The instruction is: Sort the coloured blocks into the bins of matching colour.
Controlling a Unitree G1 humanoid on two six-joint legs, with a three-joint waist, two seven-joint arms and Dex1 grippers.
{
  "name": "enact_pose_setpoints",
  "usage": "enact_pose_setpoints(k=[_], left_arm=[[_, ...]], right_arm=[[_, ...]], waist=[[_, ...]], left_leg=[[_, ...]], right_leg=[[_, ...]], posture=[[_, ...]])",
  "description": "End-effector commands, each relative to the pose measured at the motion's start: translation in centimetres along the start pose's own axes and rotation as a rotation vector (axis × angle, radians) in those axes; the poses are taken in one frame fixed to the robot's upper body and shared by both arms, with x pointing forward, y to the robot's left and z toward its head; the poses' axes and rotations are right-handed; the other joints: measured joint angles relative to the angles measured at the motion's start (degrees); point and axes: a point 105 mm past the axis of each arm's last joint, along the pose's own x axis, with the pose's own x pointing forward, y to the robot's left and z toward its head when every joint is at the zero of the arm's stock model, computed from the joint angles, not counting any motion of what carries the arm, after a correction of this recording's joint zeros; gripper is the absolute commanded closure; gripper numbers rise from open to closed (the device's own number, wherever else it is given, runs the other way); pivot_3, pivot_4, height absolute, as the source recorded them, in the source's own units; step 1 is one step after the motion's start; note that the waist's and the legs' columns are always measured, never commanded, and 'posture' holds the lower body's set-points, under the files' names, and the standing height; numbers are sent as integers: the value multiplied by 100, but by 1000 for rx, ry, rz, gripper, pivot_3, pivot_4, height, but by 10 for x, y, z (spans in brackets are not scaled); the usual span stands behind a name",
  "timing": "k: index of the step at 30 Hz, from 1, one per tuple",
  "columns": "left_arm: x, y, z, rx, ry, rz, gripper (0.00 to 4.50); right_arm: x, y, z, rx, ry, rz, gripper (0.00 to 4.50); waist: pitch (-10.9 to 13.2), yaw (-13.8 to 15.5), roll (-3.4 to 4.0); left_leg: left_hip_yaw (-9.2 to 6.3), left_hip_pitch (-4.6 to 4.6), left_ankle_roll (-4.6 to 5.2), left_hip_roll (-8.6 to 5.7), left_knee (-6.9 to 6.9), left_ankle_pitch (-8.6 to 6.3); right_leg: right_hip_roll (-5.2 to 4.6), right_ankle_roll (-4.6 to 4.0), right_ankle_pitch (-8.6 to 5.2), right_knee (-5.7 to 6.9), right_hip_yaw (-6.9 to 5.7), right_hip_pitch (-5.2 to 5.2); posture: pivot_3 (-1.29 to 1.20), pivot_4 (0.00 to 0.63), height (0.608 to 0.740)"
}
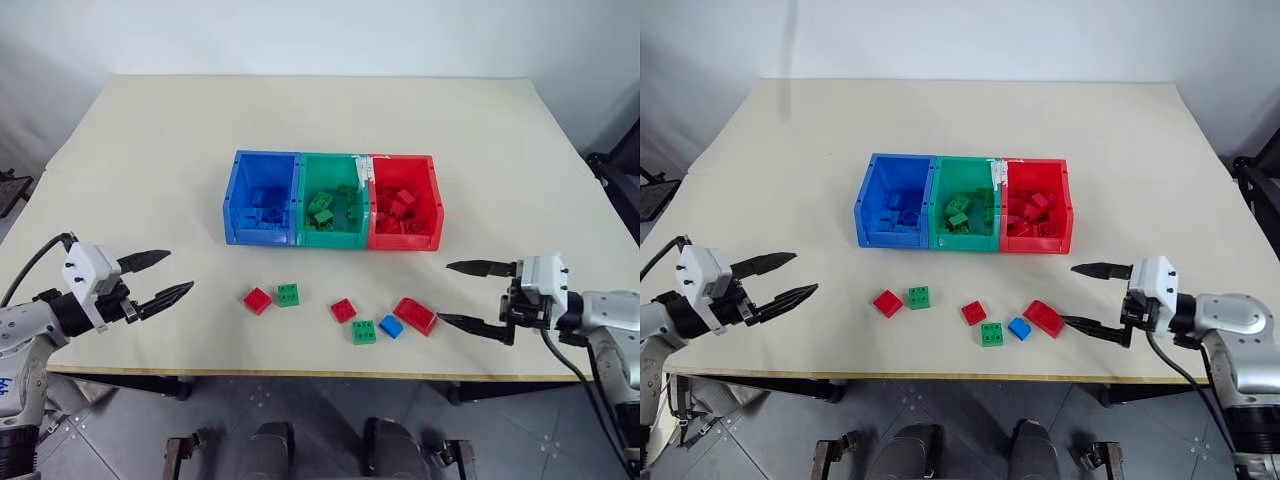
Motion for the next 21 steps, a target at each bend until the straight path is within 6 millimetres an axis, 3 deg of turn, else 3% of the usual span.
enact_pose_setpoints(k=[1,4,9,13,16,21], left_arm=[[5,-2,7,54,-18,-12,986],[15,-11,12,26,-43,-55,986],[41,-45,31,113,-109,-221,986],[63,-101,51,85,-182,-519,986],[67,-122,54,78,-182,-636,986],[67,-123,49,80,-179,-651,986]], right_arm=[[-2,2,10,-11,-35,-47,0],[-12,8,8,-5,-15,-99,0],[-42,17,-2,19,71,-169,0],[-68,23,-16,57,195,-237,0],[-63,28,-18,85,217,-207,0],[-37,31,-22,174,263,-167,0]], waist=[[0,25,0],[0,93,0],[0,163,0],[0,144,0],[0,97,1],[0,46,2]], left_leg=[[0,0,0,0,0,-1],[0,-1,0,0,-1,-7],[11,-4,7,-1,7,-14],[23,1,9,0,6,-15],[28,6,9,2,5,-15],[42,18,6,20,4,-16]], right_leg=[[0,0,0,-1,0,0],[1,0,0,-6,0,0],[1,5,3,-16,5,2],[2,7,4,-18,17,4],[4,7,4,-17,24,3],[19,2,5,-14,36,3]], posture=[[0,150,740],[0,150,740],[0,150,740],[0,150,740],[0,150,740],[0,150,740]])
